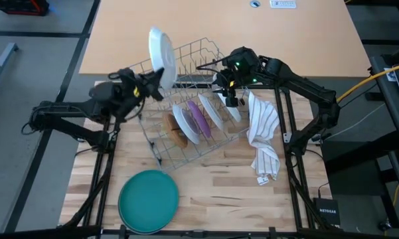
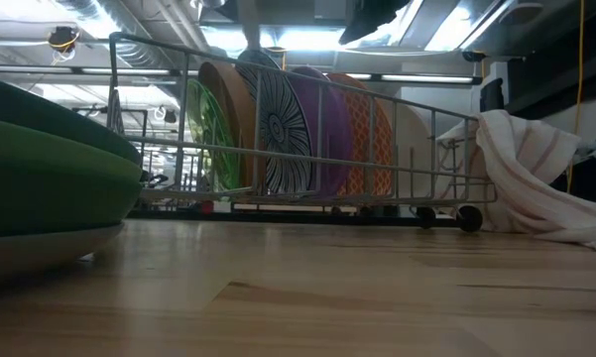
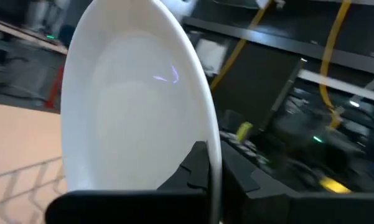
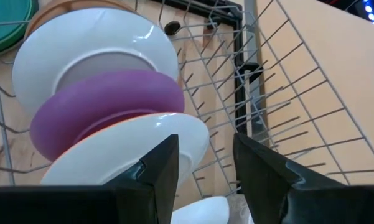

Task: Sort dishes
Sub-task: Put the white plate into the dish rack, then put the blue plate into the dish rack

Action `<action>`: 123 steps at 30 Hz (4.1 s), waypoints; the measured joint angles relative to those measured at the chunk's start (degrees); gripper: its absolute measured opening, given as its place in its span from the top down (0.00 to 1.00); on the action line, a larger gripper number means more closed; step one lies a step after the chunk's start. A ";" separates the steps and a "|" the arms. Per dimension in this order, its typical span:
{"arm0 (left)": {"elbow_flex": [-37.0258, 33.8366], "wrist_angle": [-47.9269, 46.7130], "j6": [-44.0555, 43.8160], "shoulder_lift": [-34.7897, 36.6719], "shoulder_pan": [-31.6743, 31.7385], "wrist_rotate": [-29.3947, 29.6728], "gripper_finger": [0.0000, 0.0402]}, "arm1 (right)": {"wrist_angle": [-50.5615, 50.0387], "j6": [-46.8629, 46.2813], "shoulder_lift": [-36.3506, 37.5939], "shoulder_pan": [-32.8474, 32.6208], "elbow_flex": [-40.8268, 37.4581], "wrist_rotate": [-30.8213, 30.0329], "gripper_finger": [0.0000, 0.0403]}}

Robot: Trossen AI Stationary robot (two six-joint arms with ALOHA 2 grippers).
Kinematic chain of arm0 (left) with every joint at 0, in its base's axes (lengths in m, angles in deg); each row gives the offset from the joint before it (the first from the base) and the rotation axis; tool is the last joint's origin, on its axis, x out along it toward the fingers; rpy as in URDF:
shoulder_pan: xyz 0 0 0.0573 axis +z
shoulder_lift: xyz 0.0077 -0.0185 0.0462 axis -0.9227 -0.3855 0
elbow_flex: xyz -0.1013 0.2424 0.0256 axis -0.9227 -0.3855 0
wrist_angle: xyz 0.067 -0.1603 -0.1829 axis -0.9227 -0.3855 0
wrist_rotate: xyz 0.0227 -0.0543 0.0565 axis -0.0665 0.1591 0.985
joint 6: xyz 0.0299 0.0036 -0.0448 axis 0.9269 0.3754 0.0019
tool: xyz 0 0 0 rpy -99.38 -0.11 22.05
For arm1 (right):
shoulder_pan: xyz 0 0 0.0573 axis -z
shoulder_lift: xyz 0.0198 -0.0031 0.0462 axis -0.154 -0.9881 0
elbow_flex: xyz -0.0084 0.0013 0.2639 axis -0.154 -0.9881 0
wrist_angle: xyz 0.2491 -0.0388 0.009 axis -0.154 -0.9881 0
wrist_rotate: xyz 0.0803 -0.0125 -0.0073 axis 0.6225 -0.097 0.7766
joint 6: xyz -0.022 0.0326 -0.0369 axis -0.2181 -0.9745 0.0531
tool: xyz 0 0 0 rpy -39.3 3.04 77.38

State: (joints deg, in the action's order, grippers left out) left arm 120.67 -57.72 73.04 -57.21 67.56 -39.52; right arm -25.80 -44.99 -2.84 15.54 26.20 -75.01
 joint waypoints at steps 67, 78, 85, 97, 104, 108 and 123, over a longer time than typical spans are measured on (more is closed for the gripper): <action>-42.09 -3.43 -36.87 22.24 20.93 -2.18 0.91 | -0.94 -0.46 0.00 0.00 0.02 2.58 0.61; -42.10 -3.19 -35.48 21.92 20.85 -2.09 0.79 | -1.04 -0.59 0.00 0.00 0.02 2.56 0.61; -42.10 -3.51 -35.49 23.74 20.80 -4.15 0.71 | -1.07 -0.59 0.00 0.00 0.04 2.56 0.61; -42.14 -8.80 -29.61 34.02 20.80 -7.49 0.70 | -1.59 -0.57 0.00 0.00 0.04 2.54 0.61; -42.14 -13.56 -31.60 39.31 20.80 -7.76 0.70 | -2.59 -0.57 0.00 0.00 0.04 2.54 0.61; -42.14 -10.18 -28.67 41.52 20.73 -13.70 0.70 | -2.55 -0.57 0.00 0.00 0.04 2.54 0.61; -42.14 -0.80 -11.87 39.95 5.90 -54.14 0.70 | -8.87 -8.94 0.00 -0.07 0.04 14.23 0.61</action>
State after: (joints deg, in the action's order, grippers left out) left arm 78.53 -58.52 61.17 -17.26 73.46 -93.66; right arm -34.68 -53.94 -2.84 15.48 26.24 -60.79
